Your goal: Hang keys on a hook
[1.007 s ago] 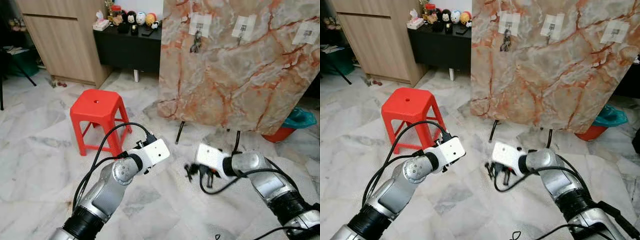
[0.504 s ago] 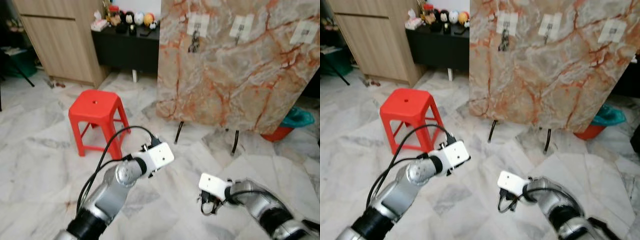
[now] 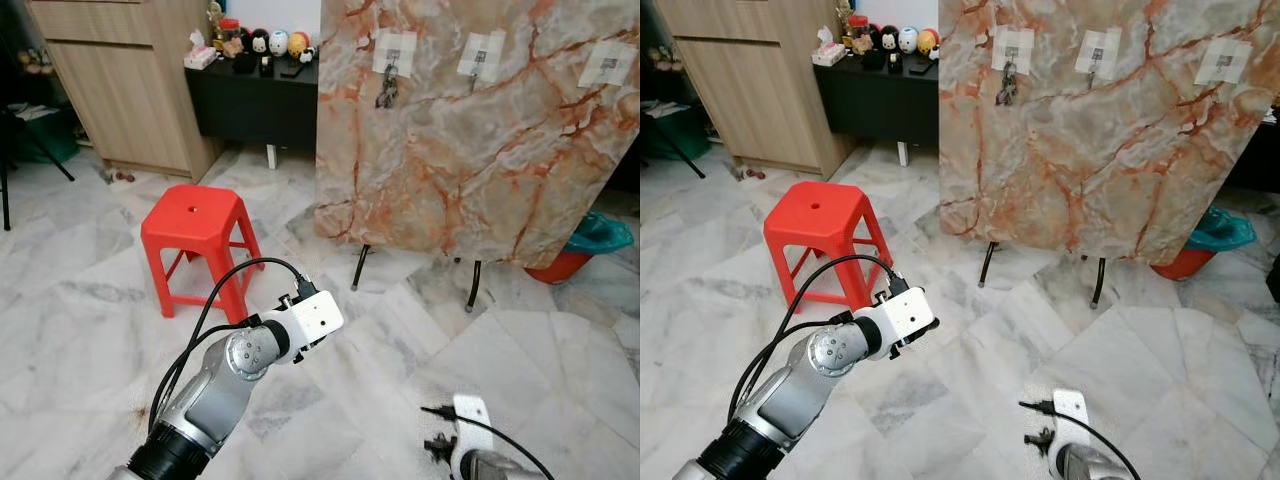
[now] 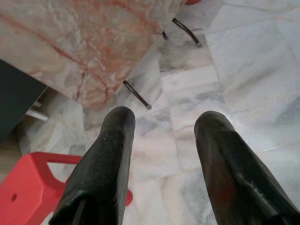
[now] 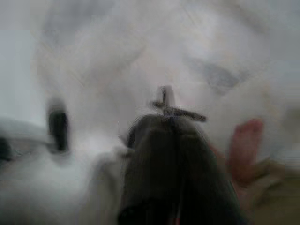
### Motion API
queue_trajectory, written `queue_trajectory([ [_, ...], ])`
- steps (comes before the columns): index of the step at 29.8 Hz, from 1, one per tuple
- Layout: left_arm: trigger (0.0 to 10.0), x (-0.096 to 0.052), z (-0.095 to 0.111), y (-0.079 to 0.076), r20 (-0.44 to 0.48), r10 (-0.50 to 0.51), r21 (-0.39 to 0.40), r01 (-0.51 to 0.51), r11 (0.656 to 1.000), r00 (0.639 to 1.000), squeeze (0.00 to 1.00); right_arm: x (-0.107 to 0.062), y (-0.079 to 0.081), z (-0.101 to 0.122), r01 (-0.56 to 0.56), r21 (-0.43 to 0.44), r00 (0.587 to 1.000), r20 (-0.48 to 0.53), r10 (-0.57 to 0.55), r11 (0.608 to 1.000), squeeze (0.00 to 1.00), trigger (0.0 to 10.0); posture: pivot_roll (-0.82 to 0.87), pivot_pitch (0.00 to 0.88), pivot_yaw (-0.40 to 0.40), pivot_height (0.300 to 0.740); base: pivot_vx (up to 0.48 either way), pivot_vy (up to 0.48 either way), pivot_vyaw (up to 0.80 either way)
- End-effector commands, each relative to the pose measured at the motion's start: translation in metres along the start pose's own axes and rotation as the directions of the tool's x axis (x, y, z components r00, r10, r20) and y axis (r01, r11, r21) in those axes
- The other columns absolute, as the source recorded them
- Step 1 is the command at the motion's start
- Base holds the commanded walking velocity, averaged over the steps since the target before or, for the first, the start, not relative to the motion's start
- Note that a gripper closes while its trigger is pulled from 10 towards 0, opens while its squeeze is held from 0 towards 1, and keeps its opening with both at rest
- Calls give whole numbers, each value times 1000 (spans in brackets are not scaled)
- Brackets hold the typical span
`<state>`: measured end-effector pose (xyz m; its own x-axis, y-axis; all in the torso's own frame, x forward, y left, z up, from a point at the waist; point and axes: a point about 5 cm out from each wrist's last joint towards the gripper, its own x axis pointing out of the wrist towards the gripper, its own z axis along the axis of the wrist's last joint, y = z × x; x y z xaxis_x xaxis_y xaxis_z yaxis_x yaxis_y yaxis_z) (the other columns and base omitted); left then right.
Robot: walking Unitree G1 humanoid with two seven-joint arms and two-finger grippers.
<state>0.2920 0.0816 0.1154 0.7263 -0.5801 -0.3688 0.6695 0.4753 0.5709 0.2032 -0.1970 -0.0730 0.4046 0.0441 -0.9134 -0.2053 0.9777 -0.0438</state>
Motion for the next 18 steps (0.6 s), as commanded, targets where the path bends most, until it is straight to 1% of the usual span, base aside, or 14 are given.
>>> queue_trajectory([
  [1,10000,-3,4,2,16,-1,11,1,1000,1000,0,0,-2,-2,4,-234,1000,-21,-9,972,0,0,-28,0,-36,740,0,0,0],
  [2,10000,-3,4,2,17,-2,12,2,1000,1000,0,-1,-7,3,33,-218,999,5,-32,975,0,0,-29,0,-34,740,0,0,0],
  [3,10000,-3,4,2,17,-2,12,2,1000,1000,0,-1,-7,3,33,-218,999,5,-32,975,0,0,-29,0,-34,740,0,0,0],
  [4,10000,-3,5,2,18,-4,13,3,1000,1000,0,-2,-8,7,42,-234,999,14,-40,971,0,0,-30,0,-34,740,0,0,0],
  [5,10000,-2,5,1,20,-5,13,5,1000,1000,0,-2,-7,13,26,-293,1000,22,-20,956,0,0,-29,0,-34,740,0,0,0],
  [7,10000,-2,6,1,23,-7,11,7,1000,1000,0,-2,-5,17,4,-324,1000,26,4,946,0,0,-29,0,-34,740,0,0,0],
  [9,10000,-2,6,1,25,-9,11,9,1000,1000,0,-3,-1,25,-25,-482,999,27,43,876,0,0,-33,0,-36,740,0,0,0],
  [10,10000,-2,6,1,25,-9,12,9,1000,1000,0,-3,1,27,-43,-528,998,12,58,848,0,0,-33,0,-36,740,0,0,0],
  [11,10000,-1,6,1,25,-10,12,10,1000,1000,0,-3,0,28,-56,-589,998,-19,55,806,0,0,-36,0,-39,740,0,0,0],
  [13,10000,-1,6,0,27,-11,11,11,1000,1000,0,-5,-8,33,1,-554,1000,10,6,833,0,0,-34,0,-40,740,0,0,0],
  [14,10000,-1,7,0,28,-12,10,12,1000,1000,0,-5,-9,33,-8,-444,999,33,25,896,0,0,-33,0,-41,740,0,0,0],
  [15,10000,-1,7,0,29,-12,9,12,1000,1000,0,-5,-10,33,-20,-361,998,50,41,932,0,0,-32,0,-41,740,0,0,0],
  [17,10000,0,7,-1,32,-16,9,16,1000,999,0,-6,-8,35,-59,-253,993,88,84,966,0,0,-30,0,-43,740,0,0,0],
  [18,10000,-1,8,-2,34,-17,9,16,1000,999,0,-6,-8,38,-63,-262,991,99,92,963,0,0,-29,0,-43,740,0,0,0],
])
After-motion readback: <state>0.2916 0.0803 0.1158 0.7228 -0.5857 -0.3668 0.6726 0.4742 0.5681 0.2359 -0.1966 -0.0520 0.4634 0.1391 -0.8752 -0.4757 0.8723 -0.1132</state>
